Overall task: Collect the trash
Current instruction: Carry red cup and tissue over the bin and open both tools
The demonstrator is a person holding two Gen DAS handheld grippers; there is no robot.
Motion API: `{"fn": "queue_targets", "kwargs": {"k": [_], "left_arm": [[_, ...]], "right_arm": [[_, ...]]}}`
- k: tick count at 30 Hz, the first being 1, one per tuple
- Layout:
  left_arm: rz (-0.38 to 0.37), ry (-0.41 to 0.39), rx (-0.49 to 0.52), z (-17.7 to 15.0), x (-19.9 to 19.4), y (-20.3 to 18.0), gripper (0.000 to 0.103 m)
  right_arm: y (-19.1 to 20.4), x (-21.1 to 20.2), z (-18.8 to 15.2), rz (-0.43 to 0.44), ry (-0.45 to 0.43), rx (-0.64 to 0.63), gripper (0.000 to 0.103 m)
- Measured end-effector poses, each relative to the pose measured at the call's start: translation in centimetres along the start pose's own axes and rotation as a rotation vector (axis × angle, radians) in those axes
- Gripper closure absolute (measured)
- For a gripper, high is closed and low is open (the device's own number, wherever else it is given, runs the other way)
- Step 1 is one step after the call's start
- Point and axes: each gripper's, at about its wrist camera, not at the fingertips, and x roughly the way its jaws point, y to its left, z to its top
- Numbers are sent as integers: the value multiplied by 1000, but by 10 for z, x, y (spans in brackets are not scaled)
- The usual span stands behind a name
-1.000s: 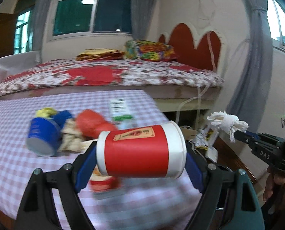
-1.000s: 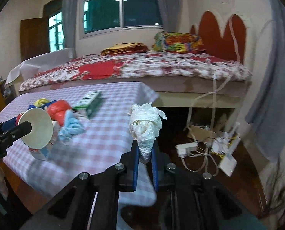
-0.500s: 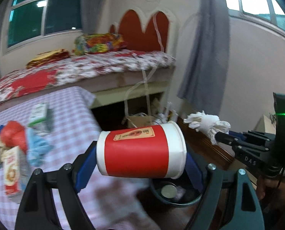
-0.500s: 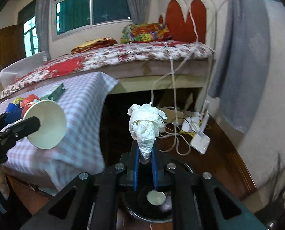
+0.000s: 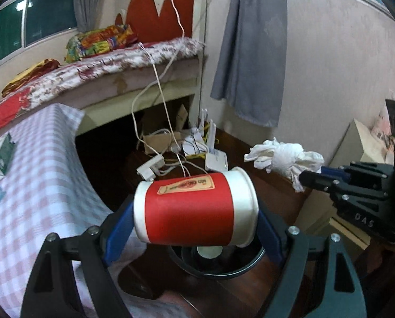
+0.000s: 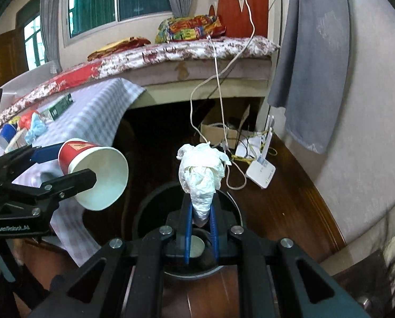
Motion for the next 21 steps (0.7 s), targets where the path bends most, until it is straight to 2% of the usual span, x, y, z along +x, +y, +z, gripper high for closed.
{"fn": "queue_targets", "kwargs": {"k": [9,21], "left_arm": [[-13,86,21,-5,41,-12,19],[-43,179,-3,-12,83,-10,18]], "right_arm": [[-15,39,-17,78,120,-60,90],[-19,86,-23,191,222,-107,89]]}}
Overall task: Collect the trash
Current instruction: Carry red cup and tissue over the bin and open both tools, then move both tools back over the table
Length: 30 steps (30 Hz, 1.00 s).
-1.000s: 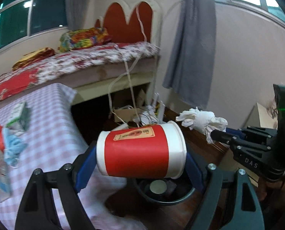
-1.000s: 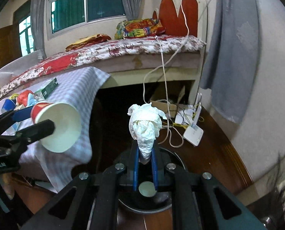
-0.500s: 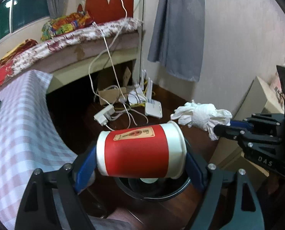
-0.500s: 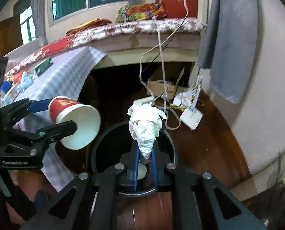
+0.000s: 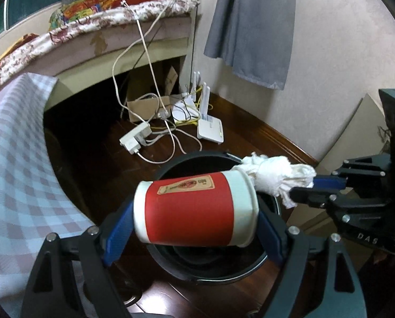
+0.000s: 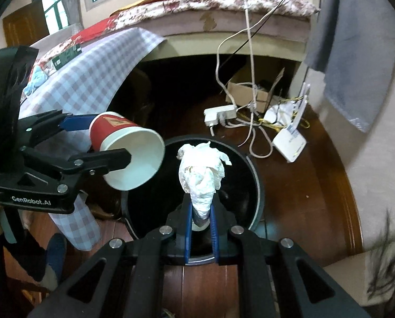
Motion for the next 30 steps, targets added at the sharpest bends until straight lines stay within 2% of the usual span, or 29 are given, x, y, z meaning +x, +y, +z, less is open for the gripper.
{"fn": "queue_targets", "kwargs": {"k": [1,2,3,5,13,18,30], "left_arm": [[2,9,-2,-1,4,0,18],[5,23,-6,-2,9,1,17],[7,44,-11,-3,15,2,11],[6,77,-23,-7,22,4,9],[20,71,-29,-14,18,4,8],[17,50,-26,-11,13,2,7],[19,18,-18,-5,3,3,5]], "right_arm": [[-2,8,-1,10,23,1,89],[-3,14,-1,-4,40,2,83],[-6,21,-3,-37,58,8,59],[-12,28,-5,-69,74,29,24],[-41,19,-5,-174,70,120,19],[-44,10,-5,-215,65,141,16],[-34,-6,3,-232,46,124,15]]}}
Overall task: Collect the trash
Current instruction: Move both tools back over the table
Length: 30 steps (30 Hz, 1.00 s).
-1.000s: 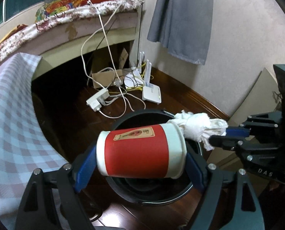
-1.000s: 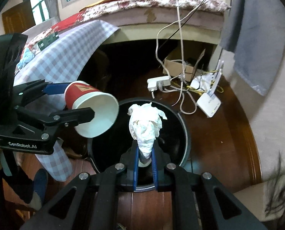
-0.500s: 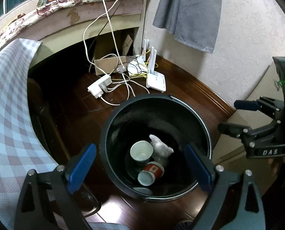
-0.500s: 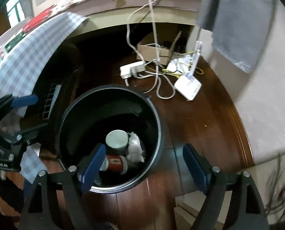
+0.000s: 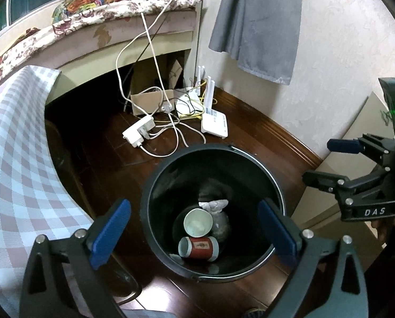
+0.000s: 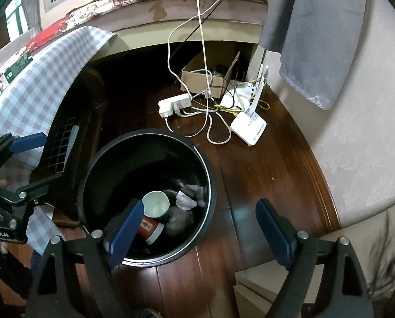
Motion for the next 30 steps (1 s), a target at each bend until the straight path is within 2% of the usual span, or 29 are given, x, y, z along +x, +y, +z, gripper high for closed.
{"fn": "queue_targets", "kwargs": {"k": [8,17,24,30], "left_arm": [[-6,-20,2,2,-10,-2,5],[-8,-87,6,14,-37,-2,5],[56,-143,7,22,-63,11,5],[119,-183,-30,21,-92,37,4]], "right_arm": [[3,-9,7,-7,-19,-5,15],[6,-28,12,-29,-54,0,15],[23,-47,20,-46,-100,-28,15],[52,-67,30,-31,-155,-60,15]]}}
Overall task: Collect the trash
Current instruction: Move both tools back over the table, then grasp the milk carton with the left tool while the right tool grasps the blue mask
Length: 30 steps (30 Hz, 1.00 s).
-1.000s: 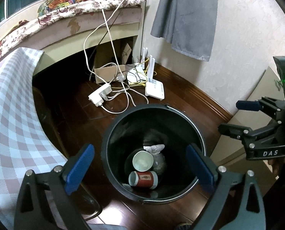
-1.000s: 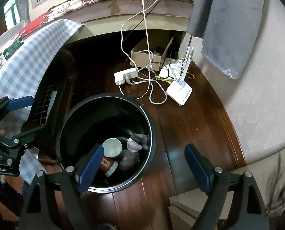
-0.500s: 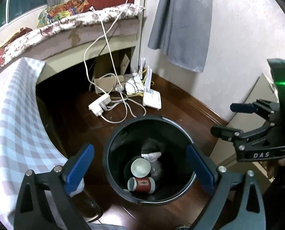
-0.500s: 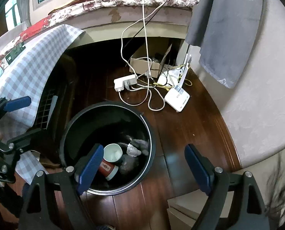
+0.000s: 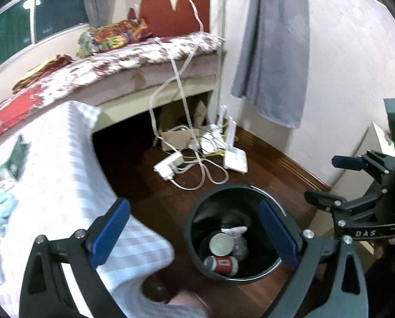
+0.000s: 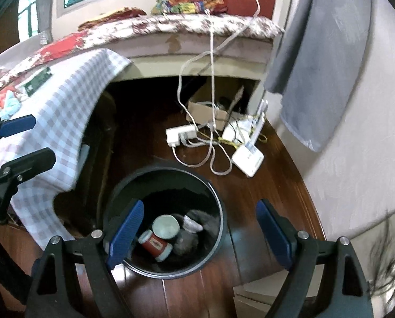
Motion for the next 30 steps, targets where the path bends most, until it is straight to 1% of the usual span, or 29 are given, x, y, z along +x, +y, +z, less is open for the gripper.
{"fn": "queue_targets", "kwargs": {"k": [2,8,13,18,23,26,27,30], "left_arm": [[24,-15,-13,0,-9,10,4],[148,-71,-68,-2,-40,51,2],[248,-106,-120,-14,-68,88,2],[386,-126,-194,-30,-91,128,1],[457,-137,-276,-47,-108,163,1],[487,-123,-326,-60,-111,182,2],[481,-108,-348,-66,-108,190,3],[466,-73,-395,-76,-100,205,14]], "right_arm": [[12,-6,6,10,-20,-4,15],[57,-25,30,42,-103,-46,15],[98,-35,51,86,-168,-87,15],[141,-39,66,144,-202,-139,15],[183,-35,78,200,-213,-200,15],[202,-32,82,224,-218,-222,15],[209,-30,84,232,-218,-228,15],[222,-22,87,248,-209,-233,15]]}}
